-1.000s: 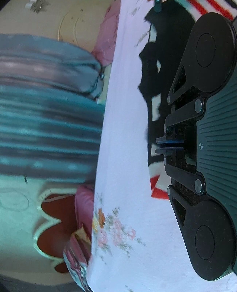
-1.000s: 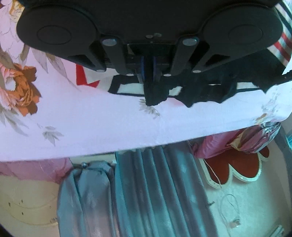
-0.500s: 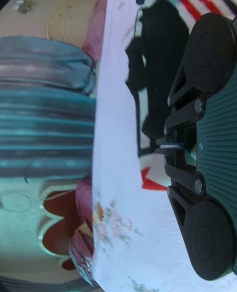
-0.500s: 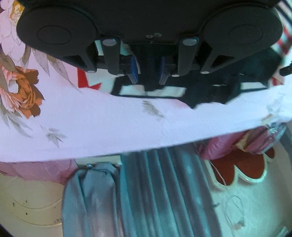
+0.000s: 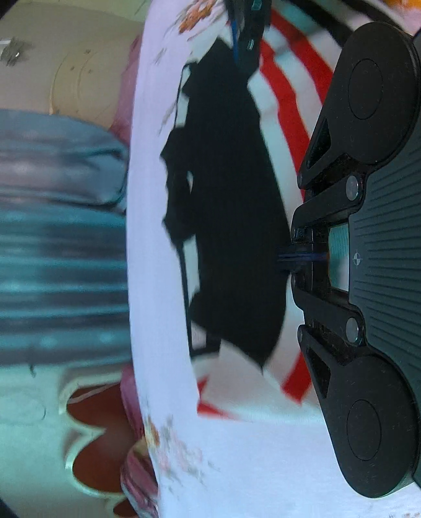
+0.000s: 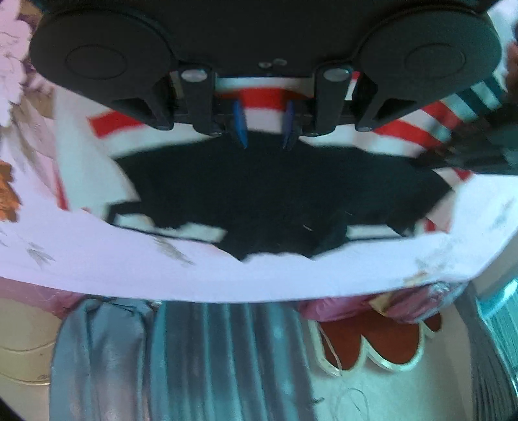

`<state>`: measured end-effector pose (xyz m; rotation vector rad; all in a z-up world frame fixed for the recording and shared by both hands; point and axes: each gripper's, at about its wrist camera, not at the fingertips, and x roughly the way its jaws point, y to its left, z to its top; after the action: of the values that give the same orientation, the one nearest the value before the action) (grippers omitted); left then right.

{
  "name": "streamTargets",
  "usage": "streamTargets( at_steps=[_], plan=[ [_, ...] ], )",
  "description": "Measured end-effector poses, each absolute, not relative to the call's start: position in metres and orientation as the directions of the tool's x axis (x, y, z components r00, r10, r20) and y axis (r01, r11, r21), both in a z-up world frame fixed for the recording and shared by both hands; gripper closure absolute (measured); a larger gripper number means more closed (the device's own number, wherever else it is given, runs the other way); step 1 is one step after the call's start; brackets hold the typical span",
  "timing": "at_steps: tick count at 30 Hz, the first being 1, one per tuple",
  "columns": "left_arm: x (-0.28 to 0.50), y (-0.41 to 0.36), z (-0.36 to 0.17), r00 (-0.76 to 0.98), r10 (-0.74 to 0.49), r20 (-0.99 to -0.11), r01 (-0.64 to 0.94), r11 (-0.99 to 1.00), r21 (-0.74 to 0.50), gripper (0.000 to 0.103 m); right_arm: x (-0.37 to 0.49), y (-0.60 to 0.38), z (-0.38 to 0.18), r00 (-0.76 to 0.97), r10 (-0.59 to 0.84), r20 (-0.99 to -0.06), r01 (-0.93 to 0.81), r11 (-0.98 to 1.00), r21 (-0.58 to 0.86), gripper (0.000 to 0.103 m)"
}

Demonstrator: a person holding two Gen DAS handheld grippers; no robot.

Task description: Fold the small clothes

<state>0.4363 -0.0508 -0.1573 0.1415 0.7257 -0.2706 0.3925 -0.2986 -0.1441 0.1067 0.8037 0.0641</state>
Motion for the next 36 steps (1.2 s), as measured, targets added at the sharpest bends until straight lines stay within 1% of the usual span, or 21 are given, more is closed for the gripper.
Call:
streamTargets(
  at_steps=[2,3,5,8,10,14,17,20,23,25,33,36],
  plan=[
    [0.437,-0.039,-0.159,0.721,-0.158,-0.675,0.258,0.965,0.050,0.103,0.383,-0.312,-0.147,0.701,0.073,-0.710,-0.006,0.995,0.096,0.086],
    [0.437,-0.033,-0.160,0.719,-0.148,-0.679,0.240,0.970,0.042,0.103,0.379,-0.316,-0.148,0.702,0.066,-0.709,0.000,0.996,0.093,0.086],
    [0.436,-0.025,-0.160,0.715,-0.147,-0.684,0.228,0.973,0.029,0.103,0.373,-0.322,-0.147,0.703,0.044,-0.709,0.024,0.996,0.085,0.086],
    [0.433,-0.025,-0.154,0.709,-0.124,-0.694,0.213,0.976,0.043,0.103,0.367,-0.324,-0.145,0.698,0.021,-0.715,0.050,0.996,0.078,0.081],
    [0.426,-0.024,-0.147,0.709,-0.150,-0.689,0.199,0.980,-0.009,0.103,0.359,-0.321,-0.138,0.709,0.043,-0.703,0.050,0.992,0.112,0.076],
    [0.402,-0.039,-0.136,0.713,-0.221,-0.665,0.246,0.968,-0.059,0.103,0.348,-0.303,-0.127,0.729,0.100,-0.678,-0.004,0.990,0.142,0.076],
    [0.390,-0.053,-0.139,0.682,-0.266,-0.681,0.287,0.954,-0.085,0.103,0.346,-0.283,-0.127,0.722,0.137,-0.678,-0.051,0.988,0.146,0.077],
    [0.384,-0.060,-0.151,0.679,-0.240,-0.694,0.286,0.957,-0.051,0.103,0.343,-0.270,-0.135,0.703,0.131,-0.699,-0.079,0.991,0.107,0.078],
    [0.385,-0.051,-0.159,0.671,-0.238,-0.703,0.260,0.963,-0.077,0.103,0.336,-0.280,-0.146,0.692,0.121,-0.712,-0.068,0.992,0.103,0.076],
    [0.386,-0.049,-0.159,0.668,-0.233,-0.706,0.260,0.963,-0.072,0.103,0.329,-0.286,-0.149,0.694,0.092,-0.714,-0.055,0.996,0.075,0.082],
    [0.386,-0.052,-0.161,0.671,-0.219,-0.708,0.249,0.966,-0.063,0.103,0.308,-0.308,-0.151,0.698,0.067,-0.713,-0.040,0.998,0.054,0.083],
    [0.386,-0.053,-0.160,0.669,-0.210,-0.713,0.244,0.968,-0.056,0.103,0.306,-0.306,-0.153,0.696,0.063,-0.715,-0.049,0.998,0.040,0.081]
  ],
)
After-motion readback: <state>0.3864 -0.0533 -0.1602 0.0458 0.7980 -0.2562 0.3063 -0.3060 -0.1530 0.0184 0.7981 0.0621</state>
